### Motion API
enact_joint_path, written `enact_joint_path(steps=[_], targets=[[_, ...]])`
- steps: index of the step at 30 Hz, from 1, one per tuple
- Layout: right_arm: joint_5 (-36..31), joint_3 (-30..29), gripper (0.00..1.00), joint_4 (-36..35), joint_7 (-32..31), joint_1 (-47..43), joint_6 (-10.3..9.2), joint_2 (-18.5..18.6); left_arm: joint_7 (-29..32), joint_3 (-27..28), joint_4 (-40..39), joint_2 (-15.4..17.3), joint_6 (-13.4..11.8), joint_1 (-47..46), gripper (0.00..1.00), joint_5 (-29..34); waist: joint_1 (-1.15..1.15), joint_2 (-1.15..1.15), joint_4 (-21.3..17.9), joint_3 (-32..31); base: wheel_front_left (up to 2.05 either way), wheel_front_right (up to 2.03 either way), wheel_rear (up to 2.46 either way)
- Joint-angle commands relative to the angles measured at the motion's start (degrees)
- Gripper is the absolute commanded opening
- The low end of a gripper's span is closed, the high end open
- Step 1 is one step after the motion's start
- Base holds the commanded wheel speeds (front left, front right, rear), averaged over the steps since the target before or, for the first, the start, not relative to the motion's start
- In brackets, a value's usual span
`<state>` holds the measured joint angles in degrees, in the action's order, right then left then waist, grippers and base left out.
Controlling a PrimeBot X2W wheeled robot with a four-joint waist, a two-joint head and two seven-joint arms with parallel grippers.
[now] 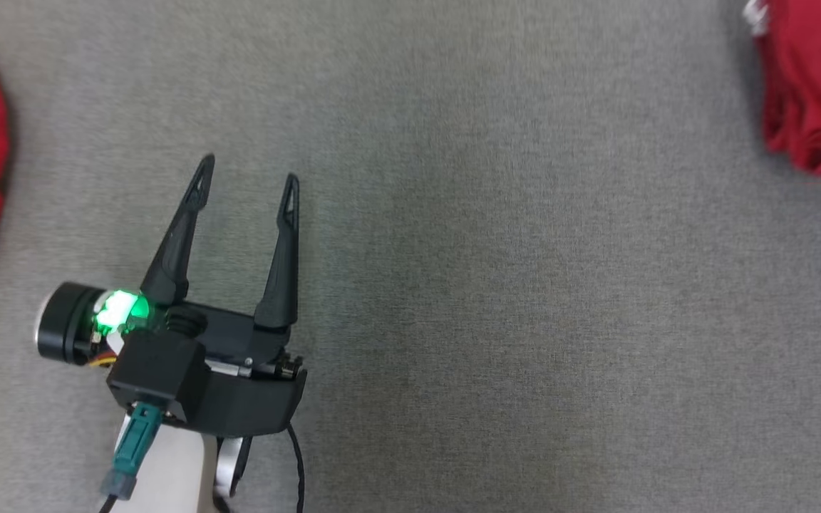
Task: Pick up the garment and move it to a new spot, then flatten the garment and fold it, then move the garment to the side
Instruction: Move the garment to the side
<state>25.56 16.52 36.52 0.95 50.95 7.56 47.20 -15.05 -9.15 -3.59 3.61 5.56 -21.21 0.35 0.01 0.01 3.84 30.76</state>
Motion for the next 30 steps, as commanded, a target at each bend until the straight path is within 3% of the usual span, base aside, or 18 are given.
enact_joint_path(steps=[1,19,28,29,30], targets=[[0.4,-0.6,0.0,-0.6,-0.7,1.0,-0.16,1.3,-0.2,-0.2,-0.9,0.4,0.0,-1.2,1.0,0.5,-0.01,-0.01,-2.6,6.2,0.0,0.0,0.0],[-0.7,-7.8,0.0,-3.7,-5.4,5.1,-0.16,12.6,-0.2,-1.9,-9.9,3.5,-2.8,-1.5,1.0,1.8,-0.01,-0.01,-3.3,12.4,0.0,0.0,0.0],[-1.2,-8.6,0.02,-2.9,-6.0,6.6,-0.16,13.5,-0.2,-3.0,-10.2,4.5,-4.1,-2.2,1.0,1.4,-0.01,-0.01,-3.4,13.2,0.0,0.0,0.0],[-1.7,-8.6,0.36,-2.9,-5.7,6.9,-0.16,13.6,-0.2,-3.1,-10.1,4.6,-4.2,-2.4,1.0,1.3,-0.01,-0.01,-3.4,13.2,0.0,0.0,0.0],[-2.0,-8.6,1.0,-2.8,-5.5,7.1,-0.16,13.5,-0.2,-3.1,-10.1,4.7,-4.4,-2.5,1.0,1.2,-0.01,-0.01,-3.4,13.2,0.0,0.0,0.0]])
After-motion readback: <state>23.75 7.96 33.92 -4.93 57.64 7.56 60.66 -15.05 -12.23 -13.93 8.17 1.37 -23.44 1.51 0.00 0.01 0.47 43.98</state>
